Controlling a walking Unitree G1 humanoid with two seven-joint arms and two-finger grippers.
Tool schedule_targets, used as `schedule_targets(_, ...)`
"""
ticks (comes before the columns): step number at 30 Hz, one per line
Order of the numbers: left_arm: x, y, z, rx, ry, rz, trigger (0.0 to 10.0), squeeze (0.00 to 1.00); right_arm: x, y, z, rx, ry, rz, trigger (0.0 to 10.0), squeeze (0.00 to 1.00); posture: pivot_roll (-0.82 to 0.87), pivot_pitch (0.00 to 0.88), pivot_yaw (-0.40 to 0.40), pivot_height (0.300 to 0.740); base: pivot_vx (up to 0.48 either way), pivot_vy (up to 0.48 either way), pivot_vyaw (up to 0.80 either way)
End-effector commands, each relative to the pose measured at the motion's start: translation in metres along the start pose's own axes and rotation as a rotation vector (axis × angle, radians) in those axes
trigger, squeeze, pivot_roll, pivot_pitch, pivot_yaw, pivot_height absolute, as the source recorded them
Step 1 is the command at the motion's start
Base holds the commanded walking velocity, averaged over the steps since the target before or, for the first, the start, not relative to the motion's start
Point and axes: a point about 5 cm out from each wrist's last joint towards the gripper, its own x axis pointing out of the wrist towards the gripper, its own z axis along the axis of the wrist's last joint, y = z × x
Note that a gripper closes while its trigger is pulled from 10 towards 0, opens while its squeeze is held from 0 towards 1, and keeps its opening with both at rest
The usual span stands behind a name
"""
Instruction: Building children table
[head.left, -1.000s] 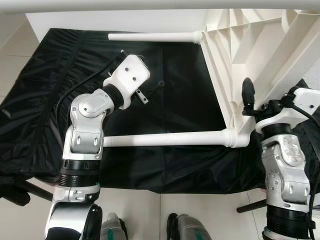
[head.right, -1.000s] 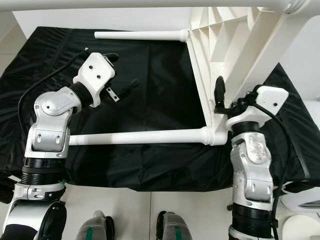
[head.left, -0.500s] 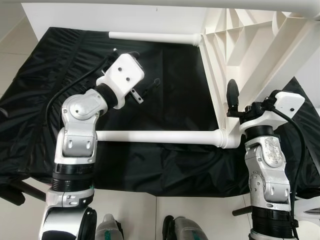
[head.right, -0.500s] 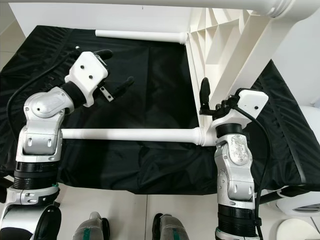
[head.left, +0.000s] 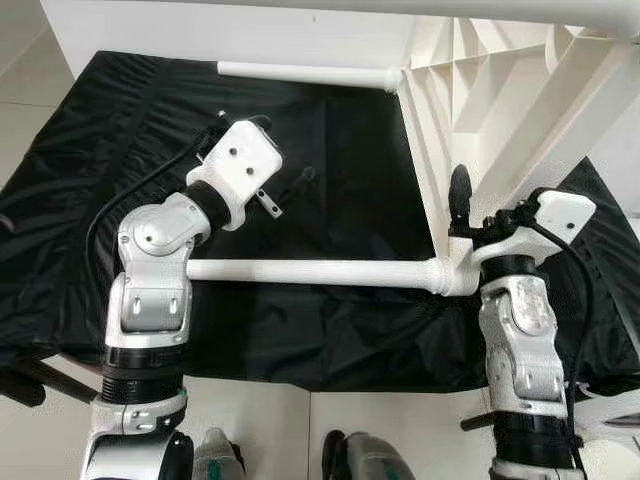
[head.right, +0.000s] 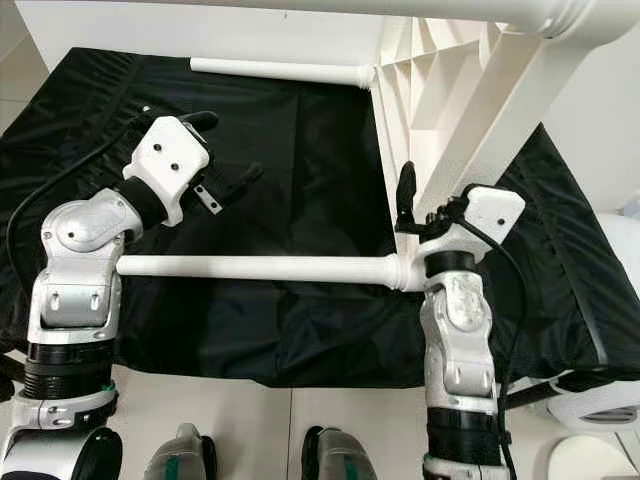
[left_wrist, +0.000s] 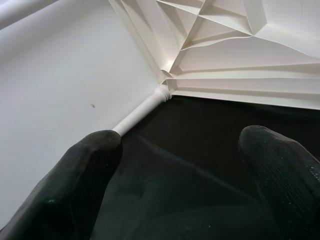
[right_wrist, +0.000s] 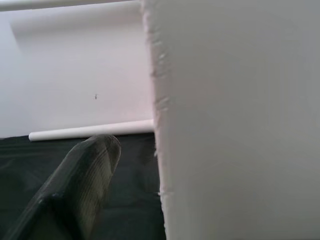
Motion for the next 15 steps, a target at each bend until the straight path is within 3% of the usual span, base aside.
schedule_targets(1, 0.0, 0.011, 0.005, -0.008, -0.018, 0.148, 10.0, 0.0, 0.007, -0.002, -0.004, 0.015, -0.005, 0.008, 10.0, 0.0, 0.05, 0.09, -0.093, 0.74, 0.0, 0.0, 0.0)
schedule_targets(7, -0.001, 0.011, 0.009, 0.004, -0.027, 0.136, 10.0, 0.0, 0.012, 0.002, -0.006, 0.007, -0.015, 0.024, 10.0, 0.0, 0.05, 0.105, -0.103, 0.74, 0.0, 0.0, 0.0)
schedule_targets(9, -0.004, 0.009, 0.01, 0.018, -0.03, 0.123, 10.0, 0.0, 0.007, 0.007, -0.002, 0.03, -0.02, 0.046, 10.0, 0.0, 0.06, 0.107, -0.104, 0.74, 0.0, 0.0, 0.0)
schedule_targets(11, -0.009, 0.009, 0.012, 0.003, -0.04, 0.114, 10.0, 0.0, -0.011, 0.013, 0.005, 0.026, -0.027, 0.066, 10.0, 0.0, 0.06, 0.12, -0.107, 0.74, 0.0, 0.0, 0.0)
schedule_targets(13, -0.009, 0.009, 0.012, 0.003, -0.04, 0.114, 10.0, 0.0, -0.011, 0.013, 0.005, 0.026, -0.027, 0.066, 10.0, 0.0, 0.06, 0.12, -0.107, 0.74, 0.0, 0.0, 0.0)
schedule_targets(14, -0.012, 0.007, 0.012, 0.003, -0.04, 0.095, 10.0, 0.0, -0.023, 0.015, 0.011, 0.012, -0.041, 0.07, 10.0, 0.0, 0.05, 0.123, -0.102, 0.74, 0.0, 0.0, 0.0)
schedule_targets(15, -0.012, 0.007, 0.012, 0.003, -0.04, 0.095, 10.0, 0.0, -0.023, 0.015, 0.011, 0.012, -0.041, 0.07, 10.0, 0.0, 0.05, 0.123, -0.102, 0.74, 0.0, 0.0, 0.0)
